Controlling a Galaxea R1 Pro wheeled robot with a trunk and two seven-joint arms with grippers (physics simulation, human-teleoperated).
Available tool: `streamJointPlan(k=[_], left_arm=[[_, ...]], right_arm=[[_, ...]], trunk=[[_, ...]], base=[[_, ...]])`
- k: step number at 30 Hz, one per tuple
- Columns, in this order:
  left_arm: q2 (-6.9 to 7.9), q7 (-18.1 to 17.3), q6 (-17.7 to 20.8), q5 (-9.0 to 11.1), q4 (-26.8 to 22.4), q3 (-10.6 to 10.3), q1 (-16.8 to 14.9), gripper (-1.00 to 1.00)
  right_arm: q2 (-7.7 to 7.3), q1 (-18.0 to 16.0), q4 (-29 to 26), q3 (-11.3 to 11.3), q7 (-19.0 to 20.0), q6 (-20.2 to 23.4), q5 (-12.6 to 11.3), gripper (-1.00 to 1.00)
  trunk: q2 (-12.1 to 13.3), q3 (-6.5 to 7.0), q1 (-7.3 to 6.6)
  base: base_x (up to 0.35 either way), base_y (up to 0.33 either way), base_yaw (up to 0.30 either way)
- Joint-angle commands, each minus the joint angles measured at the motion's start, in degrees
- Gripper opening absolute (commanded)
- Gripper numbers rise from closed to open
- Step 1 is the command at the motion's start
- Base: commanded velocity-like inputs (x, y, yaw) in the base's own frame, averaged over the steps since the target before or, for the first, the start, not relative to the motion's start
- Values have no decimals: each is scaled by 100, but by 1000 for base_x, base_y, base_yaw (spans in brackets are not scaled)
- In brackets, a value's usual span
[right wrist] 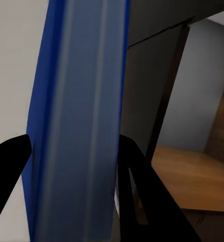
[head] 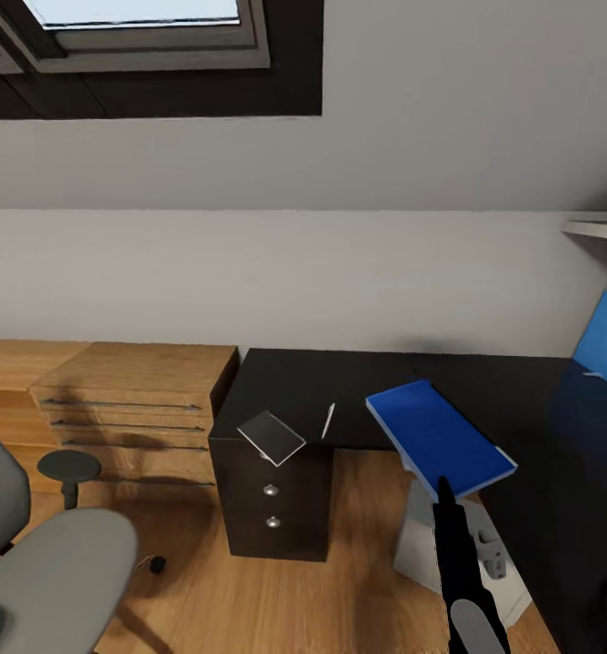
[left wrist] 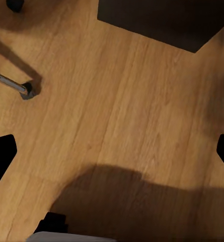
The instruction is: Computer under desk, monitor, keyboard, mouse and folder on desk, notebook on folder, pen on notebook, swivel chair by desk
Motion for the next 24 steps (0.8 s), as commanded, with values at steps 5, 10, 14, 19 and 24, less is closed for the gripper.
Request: streamJointPlan(k=[5, 10, 14, 19, 24], left_arm=[[-5, 17, 34, 56, -7, 3, 3, 100], [-5, 17, 34, 56, -6, 3, 3, 100], [-4, 17, 34, 56, -6, 3, 3, 100], [-5, 17, 34, 56, -6, 5, 3, 100], [-5, 17, 34, 56, -6, 3, 3, 100]], right_arm=[[-2, -4, 56, 13, -26, -30, -21, -100], [-2, -4, 72, 12, -26, -30, -22, -100], [-2, -4, 81, 13, -26, -30, -23, -100], [-2, -4, 82, 13, -27, -23, -24, -100], [63, -4, 49, 27, 7, -29, -181, -100]], trunk=[[-4, -39, 0], [-4, -72, 0], [-4, -98, 0], [-4, -135, 0], [-4, -145, 0]], base=[[0, 0, -188], [0, 0, -188], [0, 0, -184], [0, 0, -105], [0, 0, -21]])
